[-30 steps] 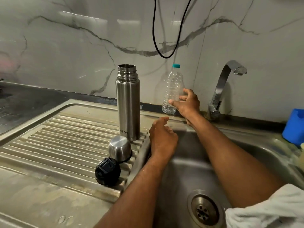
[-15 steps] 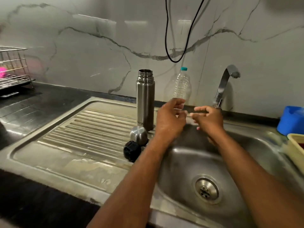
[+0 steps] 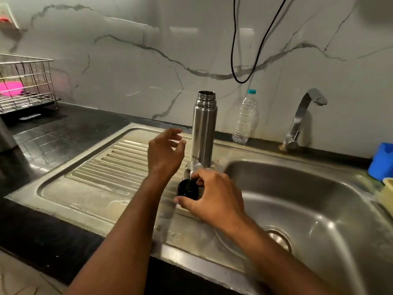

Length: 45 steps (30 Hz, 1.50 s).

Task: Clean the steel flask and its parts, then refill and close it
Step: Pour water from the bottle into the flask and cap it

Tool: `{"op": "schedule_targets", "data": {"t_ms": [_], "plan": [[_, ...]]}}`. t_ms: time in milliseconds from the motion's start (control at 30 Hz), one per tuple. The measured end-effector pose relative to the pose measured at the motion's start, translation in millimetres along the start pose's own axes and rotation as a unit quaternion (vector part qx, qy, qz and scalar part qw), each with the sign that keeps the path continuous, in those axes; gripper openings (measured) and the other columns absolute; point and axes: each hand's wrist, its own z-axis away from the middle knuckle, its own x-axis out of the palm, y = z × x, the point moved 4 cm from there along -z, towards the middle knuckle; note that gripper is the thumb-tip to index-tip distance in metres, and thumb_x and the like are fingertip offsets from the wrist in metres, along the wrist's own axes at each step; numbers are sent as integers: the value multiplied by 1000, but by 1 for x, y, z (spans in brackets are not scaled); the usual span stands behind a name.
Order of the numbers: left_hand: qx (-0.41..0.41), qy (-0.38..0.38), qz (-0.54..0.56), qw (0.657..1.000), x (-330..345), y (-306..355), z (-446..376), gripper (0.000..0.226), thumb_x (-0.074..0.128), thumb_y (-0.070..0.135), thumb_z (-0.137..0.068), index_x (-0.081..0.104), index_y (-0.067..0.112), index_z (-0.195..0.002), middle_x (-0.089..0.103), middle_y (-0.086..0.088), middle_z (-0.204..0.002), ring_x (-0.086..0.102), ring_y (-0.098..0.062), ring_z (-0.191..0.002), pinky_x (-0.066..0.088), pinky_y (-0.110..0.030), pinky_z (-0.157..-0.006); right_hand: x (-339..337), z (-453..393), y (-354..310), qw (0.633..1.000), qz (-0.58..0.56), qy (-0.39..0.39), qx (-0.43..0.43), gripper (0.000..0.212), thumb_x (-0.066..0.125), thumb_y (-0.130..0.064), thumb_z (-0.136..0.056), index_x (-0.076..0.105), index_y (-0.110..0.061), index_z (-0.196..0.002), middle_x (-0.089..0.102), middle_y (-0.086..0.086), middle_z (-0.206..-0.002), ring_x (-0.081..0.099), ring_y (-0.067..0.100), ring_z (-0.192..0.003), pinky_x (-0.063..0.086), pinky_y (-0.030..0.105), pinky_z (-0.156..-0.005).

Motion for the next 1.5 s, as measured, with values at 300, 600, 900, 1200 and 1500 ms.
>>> {"op": "schedule_targets", "data": {"t_ms": [300,600,900,1200,1500], "plan": [[-14,-24,14,1000,13,-5,0,39,83,23,-88,70,24,-124,75,8,-103,73,-9,-88,62,-39,-86,1,-2,5,996,-60,68,18,57,75,-67,-63,65,-36,-109,70,-18,-99,67,4,-88,60,26,-71],[-83,-123,138,979,43,4,-20,100,98,49,-64,50,29,-149,64,1,-138,60,-15,-126,54,-39,-103,-47,-10,75,965,-178,176,81,47,88,-44,-65,73,-32,-108,74,-19,-95,70,-5,-86,61,19,-76],[-38,-155,175,972,65,-8,-27,77,98,49,-63,64,31,-130,74,5,-118,72,-13,-107,64,-41,-89,-90,-38,95,952,-202,214,78,49,92,-28,-74,74,-28,-119,74,-12,-107,69,-2,-94,59,21,-85],[-19,-211,256,943,70,-9,-25,63,95,34,-73,67,32,-130,77,4,-113,74,-11,-106,63,-40,-92,-153,-154,21,964,-209,160,-48,57,86,-22,-83,66,-23,-136,68,-6,-124,67,13,-113,60,43,-95],[-4,-243,284,927,72,-13,-26,59,90,31,-78,65,27,-132,77,0,-120,73,-19,-114,59,-50,-101,-157,-193,-3,989,-120,-55,-62,54,77,-10,-89,62,-21,-140,65,1,-128,64,15,-109,61,27,-73]]}}
